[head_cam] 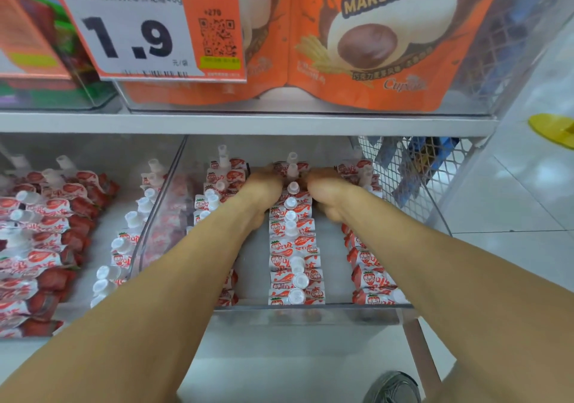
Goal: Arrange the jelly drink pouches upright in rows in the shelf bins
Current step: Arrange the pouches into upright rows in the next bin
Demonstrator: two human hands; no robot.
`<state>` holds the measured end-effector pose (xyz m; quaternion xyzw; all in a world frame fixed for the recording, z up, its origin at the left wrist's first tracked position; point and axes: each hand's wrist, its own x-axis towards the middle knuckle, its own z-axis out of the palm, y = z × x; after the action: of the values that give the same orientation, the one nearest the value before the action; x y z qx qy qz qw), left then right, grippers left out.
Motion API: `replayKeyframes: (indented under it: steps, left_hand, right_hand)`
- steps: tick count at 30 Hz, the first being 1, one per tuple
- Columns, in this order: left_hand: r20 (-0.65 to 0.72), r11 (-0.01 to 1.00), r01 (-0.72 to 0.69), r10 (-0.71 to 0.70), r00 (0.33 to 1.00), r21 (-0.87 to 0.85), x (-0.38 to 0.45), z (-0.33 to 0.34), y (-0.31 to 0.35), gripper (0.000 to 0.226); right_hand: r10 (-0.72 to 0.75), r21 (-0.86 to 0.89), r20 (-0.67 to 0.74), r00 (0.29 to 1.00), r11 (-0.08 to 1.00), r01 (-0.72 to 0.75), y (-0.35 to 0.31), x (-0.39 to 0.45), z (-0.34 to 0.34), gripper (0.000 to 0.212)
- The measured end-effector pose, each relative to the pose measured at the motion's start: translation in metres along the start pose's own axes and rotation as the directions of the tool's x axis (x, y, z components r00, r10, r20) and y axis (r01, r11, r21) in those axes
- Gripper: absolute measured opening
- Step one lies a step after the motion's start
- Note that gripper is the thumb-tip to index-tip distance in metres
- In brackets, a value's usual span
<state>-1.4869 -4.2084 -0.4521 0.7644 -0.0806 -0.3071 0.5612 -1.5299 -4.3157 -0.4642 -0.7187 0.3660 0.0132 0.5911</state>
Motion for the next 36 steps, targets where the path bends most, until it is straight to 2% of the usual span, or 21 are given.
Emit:
replayKeyframes:
  steps: [7,10,12,14,17,19,21,22,23,24,26,27,28,29,30,32,33,35,36]
  left_hand:
    - [0.102,1.0,-0.01,0.012,0.995,-0.025,-0.019,-0.008,0.008,0.016]
    - [0.11,0.988,0.088,-0.074,0.991,-0.124,-0.031,-0.005,0.009,0.019]
    - [0.102,0.983,0.149,-0.138,0.985,-0.112,-0.036,0.0,0.006,0.021]
    - [0.109,0.979,0.186,-0.176,0.978,-0.085,-0.041,0.003,0.005,0.025]
    - [0.13,0.98,0.174,-0.161,0.978,-0.091,-0.051,0.001,0.008,0.032]
    - [0.175,0.982,0.165,-0.147,0.974,-0.094,-0.057,-0.007,0.008,0.037]
    - [0.151,0.992,0.123,-0.121,0.981,-0.005,-0.063,-0.016,0.007,0.036]
    - [0.096,0.989,0.053,-0.066,0.993,0.138,-0.067,-0.022,0.008,0.037]
    - [0.048,0.943,-0.048,0.034,0.998,0.33,-0.073,-0.029,0.01,0.039]
    - [0.022,0.846,-0.163,0.176,0.984,0.508,-0.083,-0.036,0.01,0.04]
    - [-0.02,0.647,-0.315,0.455,0.89,0.694,-0.117,-0.056,0.008,0.033]
    - [-0.063,0.571,-0.34,0.569,0.82,0.747,-0.135,-0.069,0.004,0.03]
    - [-0.103,0.513,-0.331,0.648,0.755,0.792,-0.152,-0.081,0.001,0.033]
    - [-0.133,0.481,-0.31,0.687,0.714,0.82,-0.161,-0.095,-0.005,0.04]
    - [-0.162,0.485,-0.277,0.683,0.712,0.829,-0.166,-0.107,-0.011,0.049]
    - [-0.218,0.572,-0.195,0.572,0.79,0.797,-0.166,-0.124,-0.024,0.059]
    - [-0.214,0.591,-0.173,0.526,0.823,0.788,-0.164,-0.128,-0.031,0.053]
    - [-0.176,0.551,-0.174,0.524,0.834,0.817,-0.165,-0.132,-0.043,0.023]
    - [-0.166,0.539,-0.175,0.525,0.835,0.824,-0.167,-0.134,-0.047,0.023]
  right_hand:
    - [0.043,0.11,0.164,0.985,0.992,-0.061,-0.006,-0.024,-0.005,0.033]
    - [0.087,0.163,0.188,0.978,0.979,-0.119,-0.003,-0.04,-0.011,0.031]
    - [0.105,0.22,0.234,0.967,0.963,-0.157,0.003,-0.053,-0.012,0.026]
    - [0.083,0.283,0.243,0.966,0.947,-0.153,0.006,-0.063,-0.009,0.027]
    - [0.058,0.356,0.204,0.977,0.925,-0.129,0.003,-0.07,-0.002,0.034]
    - [0.059,0.332,0.203,0.978,0.935,-0.125,0.005,-0.073,-0.006,0.039]
    - [0.059,0.216,0.173,0.983,0.972,-0.096,0.008,-0.084,-0.011,0.049]
    - [0.02,0.105,0.125,0.992,0.994,-0.033,0.01,-0.09,-0.014,0.055]
    - [-0.073,-0.045,0.036,0.997,0.996,0.074,0.012,-0.096,-0.017,0.055]
    - [-0.227,-0.178,-0.069,0.971,0.961,0.212,0.013,-0.103,-0.017,0.05]
    - [-0.515,-0.254,-0.121,0.849,0.843,0.475,0.01,-0.125,-0.01,0.044]
    - [-0.585,-0.214,-0.082,0.807,0.801,0.559,0.008,-0.137,-0.001,0.047]
    - [-0.608,-0.159,-0.016,0.794,0.785,0.598,0.005,-0.147,0.009,0.052]
    - [-0.586,-0.14,0.067,0.808,0.796,0.589,0.004,-0.151,0.021,0.059]
    - [-0.533,-0.166,0.153,0.832,0.816,0.554,0.004,-0.152,0.036,0.066]
    - [-0.394,-0.269,0.255,0.883,0.848,0.456,0.005,-0.142,0.067,0.068]
    - [-0.338,-0.291,0.266,0.903,0.865,0.409,0.007,-0.135,0.081,0.063]
    - [-0.233,-0.204,0.292,0.928,0.932,0.298,0.008,-0.126,0.098,0.054]
    - [-0.156,-0.141,0.314,0.936,0.968,0.208,0.007,-0.123,0.102,0.052]
